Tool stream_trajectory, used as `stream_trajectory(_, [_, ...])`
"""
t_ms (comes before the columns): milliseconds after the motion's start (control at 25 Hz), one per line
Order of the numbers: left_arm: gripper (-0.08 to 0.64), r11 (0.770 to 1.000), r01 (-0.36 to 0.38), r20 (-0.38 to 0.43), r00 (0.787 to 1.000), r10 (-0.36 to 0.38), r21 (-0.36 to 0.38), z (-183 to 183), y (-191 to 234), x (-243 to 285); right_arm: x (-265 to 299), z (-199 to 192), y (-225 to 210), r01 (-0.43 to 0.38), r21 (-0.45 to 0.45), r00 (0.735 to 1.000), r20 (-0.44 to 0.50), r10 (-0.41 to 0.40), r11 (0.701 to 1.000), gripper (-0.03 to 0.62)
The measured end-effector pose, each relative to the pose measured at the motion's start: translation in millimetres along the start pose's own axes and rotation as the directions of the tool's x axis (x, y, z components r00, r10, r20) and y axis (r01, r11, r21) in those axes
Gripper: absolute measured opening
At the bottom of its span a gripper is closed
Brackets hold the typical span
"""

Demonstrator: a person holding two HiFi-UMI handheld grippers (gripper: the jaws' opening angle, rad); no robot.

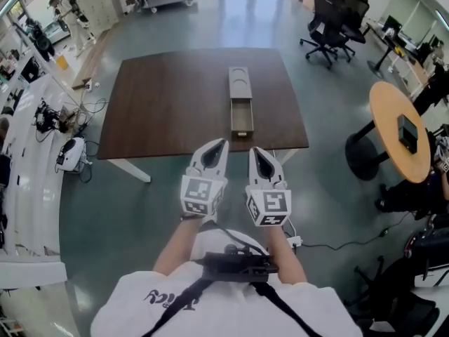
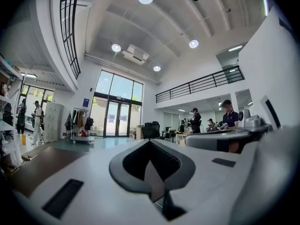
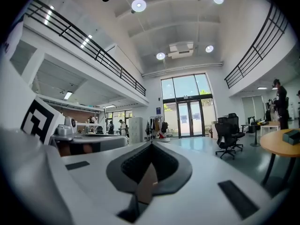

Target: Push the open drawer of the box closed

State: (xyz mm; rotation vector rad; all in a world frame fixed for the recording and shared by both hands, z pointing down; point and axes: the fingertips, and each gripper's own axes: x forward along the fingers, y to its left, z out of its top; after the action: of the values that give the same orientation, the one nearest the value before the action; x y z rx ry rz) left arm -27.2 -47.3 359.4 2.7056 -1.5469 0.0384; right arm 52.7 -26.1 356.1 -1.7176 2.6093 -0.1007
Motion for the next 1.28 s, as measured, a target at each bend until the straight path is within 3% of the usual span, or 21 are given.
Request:
stream_trajectory(440, [0.011, 0.999, 0.038, 0.014, 0.999, -0.039, 0.015, -4, 101, 70, 127, -2, 15, 0.008, -0.029, 1.0, 0.001, -0.008, 1.0, -0.003])
stream_trajectory(680, [0.011, 0.998, 0.064, 0.0, 0.998, -0.064, -0.014, -13, 133, 86, 157, -16, 17, 0.04, -0.022, 0.999, -0.021, -0.04, 0.999, -0.003])
stream_trajectory(1000, [0.011, 0.987, 0.158, -0.059, 0.985, -0.16, -0.03, -47, 128, 121, 157, -78, -41, 0.17, 0.086, 0.978, -0.138, -0.157, 0.982, -0.003])
stream_trajectory(1280, [0.011, 0.965, 0.261, -0.143, 0.954, -0.264, -0.039, -98, 112, 157, 129, -161, -107, 0.337, 0.223, 0.924, -0.265, -0.275, 0.915, -0.003])
